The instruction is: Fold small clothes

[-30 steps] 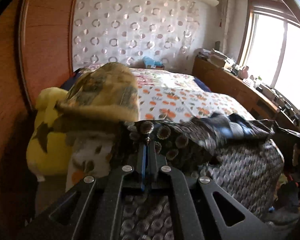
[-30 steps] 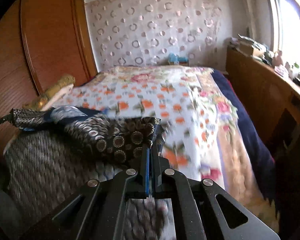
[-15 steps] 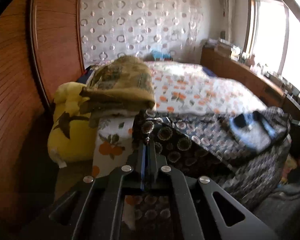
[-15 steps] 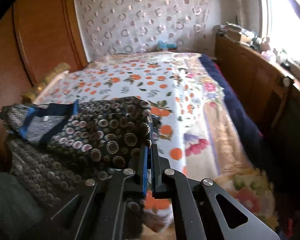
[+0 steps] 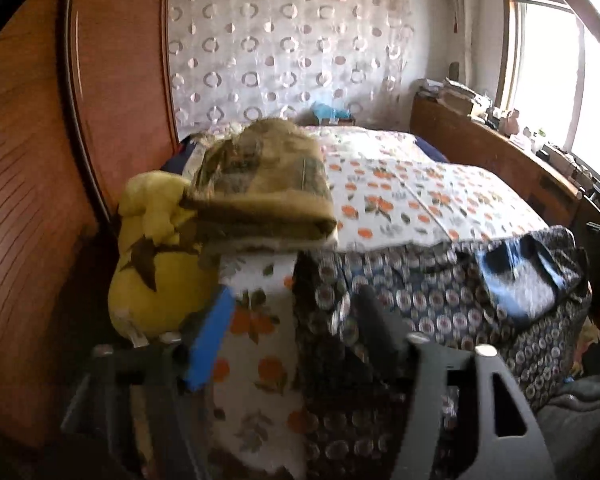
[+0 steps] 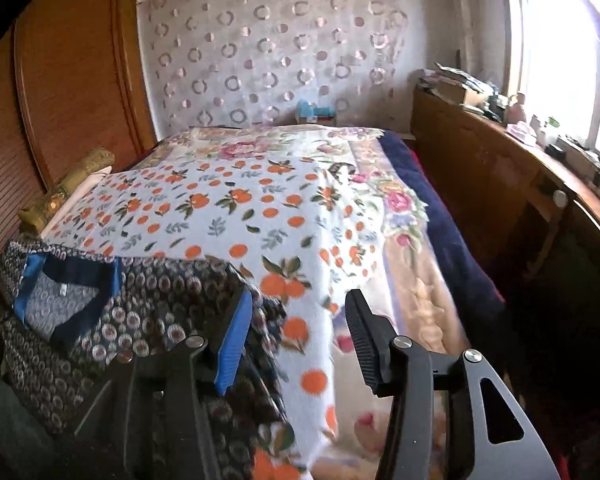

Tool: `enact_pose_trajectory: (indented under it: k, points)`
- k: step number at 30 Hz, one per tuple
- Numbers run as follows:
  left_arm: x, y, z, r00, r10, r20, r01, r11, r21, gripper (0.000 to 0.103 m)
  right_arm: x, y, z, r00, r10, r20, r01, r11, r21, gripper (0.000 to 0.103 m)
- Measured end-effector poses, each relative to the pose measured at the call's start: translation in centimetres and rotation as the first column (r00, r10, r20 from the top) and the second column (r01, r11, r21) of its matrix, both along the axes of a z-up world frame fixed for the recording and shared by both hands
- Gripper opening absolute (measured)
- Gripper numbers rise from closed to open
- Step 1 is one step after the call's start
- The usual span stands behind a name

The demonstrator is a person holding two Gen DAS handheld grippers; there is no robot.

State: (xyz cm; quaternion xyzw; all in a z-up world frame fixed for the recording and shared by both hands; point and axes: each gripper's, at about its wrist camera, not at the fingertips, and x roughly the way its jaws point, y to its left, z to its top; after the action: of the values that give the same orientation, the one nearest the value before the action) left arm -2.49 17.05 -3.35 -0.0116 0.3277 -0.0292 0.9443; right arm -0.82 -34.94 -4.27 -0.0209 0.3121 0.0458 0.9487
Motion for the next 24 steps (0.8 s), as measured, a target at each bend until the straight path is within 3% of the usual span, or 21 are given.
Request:
enact_pose_trajectory:
  k: [7,13,20,24]
  points:
    - [5.5,-0.3,0.6,0.999,-0.033,-0.012,0.033,0.999,0.027,0.069,4.2,1.5,-2.1,0.998,0.061,-0.032,-0.061,0.998,0.007,0.057]
    - [10.1,-0.4,-1.5,0.993,-0.055,-0.102,0.057,0.998,0.012,0.069,6.8,2.2,-3.1,0.994,0.093,-0.063,-0.093,0.996,-0.009,0.058]
    - [9.7,-0.4,-5.5,0.975,-0.072,-0.210,0.067,0.997,-0.033,0.069,7.8,2.0,-3.9,0.989,0.099,-0.112,-0.102,0.995,-0.018,0.059]
    - [9.3,-0.6,-6.3,0.968,-0.079,-0.237,0.072,0.997,-0.040,0.069,8.3,2.1,-4.2,0.986,0.089,-0.137,-0.094,0.995,-0.028,0.068]
